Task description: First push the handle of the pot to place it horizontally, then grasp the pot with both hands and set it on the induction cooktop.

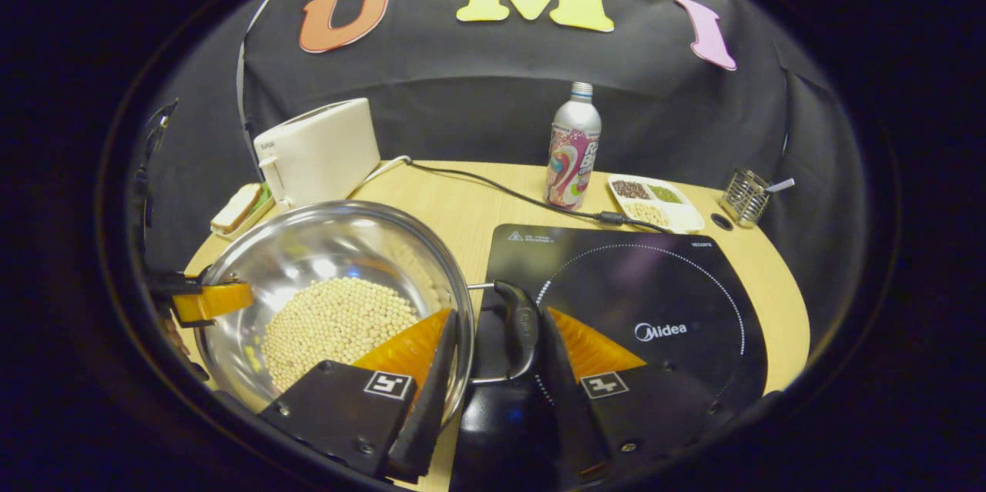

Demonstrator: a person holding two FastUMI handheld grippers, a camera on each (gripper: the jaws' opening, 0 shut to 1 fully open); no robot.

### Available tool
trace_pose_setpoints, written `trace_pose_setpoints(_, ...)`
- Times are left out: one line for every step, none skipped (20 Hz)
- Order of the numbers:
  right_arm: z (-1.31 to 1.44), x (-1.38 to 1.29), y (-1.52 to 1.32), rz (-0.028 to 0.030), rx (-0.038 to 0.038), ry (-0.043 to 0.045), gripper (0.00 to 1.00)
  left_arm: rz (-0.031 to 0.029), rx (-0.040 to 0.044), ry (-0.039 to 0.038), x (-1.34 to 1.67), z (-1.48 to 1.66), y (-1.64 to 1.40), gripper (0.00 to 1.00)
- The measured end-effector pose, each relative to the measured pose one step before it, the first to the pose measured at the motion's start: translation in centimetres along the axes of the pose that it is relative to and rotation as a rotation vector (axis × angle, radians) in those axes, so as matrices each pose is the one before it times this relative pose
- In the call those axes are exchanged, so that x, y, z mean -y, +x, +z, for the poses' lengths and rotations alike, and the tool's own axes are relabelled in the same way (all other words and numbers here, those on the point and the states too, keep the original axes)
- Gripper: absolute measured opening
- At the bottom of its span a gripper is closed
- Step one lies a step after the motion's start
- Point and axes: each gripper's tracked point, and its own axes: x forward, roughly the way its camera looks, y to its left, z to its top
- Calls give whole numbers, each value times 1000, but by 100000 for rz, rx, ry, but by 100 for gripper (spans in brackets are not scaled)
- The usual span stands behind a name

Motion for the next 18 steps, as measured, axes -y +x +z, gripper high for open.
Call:
trace_pose_setpoints(99,84,-19,446,-378,-1688,64,-99,-547,-220,155,-72,10,73)
trace_pose_setpoints(-69,46,9,372,-308,-394,64,146,-146,89,59,104,-10,69)
trace_pose_setpoints(66,-75,-35,-149,-185,-1130,63,620,-433,232,-35,16,-254,64)
trace_pose_setpoints(92,158,-86,-130,-151,-2175,60,634,-455,178,-53,59,67,54)
trace_pose_setpoints(-25,15,-60,325,-338,84,59,799,-1685,-754,-20,-276,-222,73)
trace_pose_setpoints(-151,-98,-222,641,-953,-858,61,544,-83,-202,133,22,-276,64)
trace_pose_setpoints(125,-30,-370,494,150,531,60,484,-561,358,-13,-143,-261,74)
trace_pose_setpoints(106,44,-533,177,88,-1285,60,22,-606,-455,73,-76,-537,64)
trace_pose_setpoints(385,105,-726,409,821,-356,57,-29,81,-488,45,-34,-660,64)
trace_pose_setpoints(260,-142,-833,574,434,-1485,60,4,514,-275,92,220,-706,64)
trace_pose_setpoints(532,49,-846,666,690,-1056,57,114,1026,-214,-1,390,-911,64)
trace_pose_setpoints(462,-31,-817,904,453,-796,60,130,531,-135,65,301,-867,64)
trace_pose_setpoints(429,-27,-888,1118,-238,89,60,244,525,-378,63,365,-857,64)
trace_pose_setpoints(567,37,-970,1032,104,60,60,129,426,-181,114,401,-953,64)
trace_pose_setpoints(716,76,-1083,758,363,-382,60,124,897,-29,108,402,-1045,64)
trace_pose_setpoints(750,163,-1000,535,925,-659,58,-22,687,109,97,430,-910,64)
trace_pose_setpoints(660,133,-1048,631,486,-334,57,91,890,301,292,332,-1131,64)
trace_pose_setpoints(369,-11,-1075,851,199,-614,59,159,651,950,67,398,-1012,64)
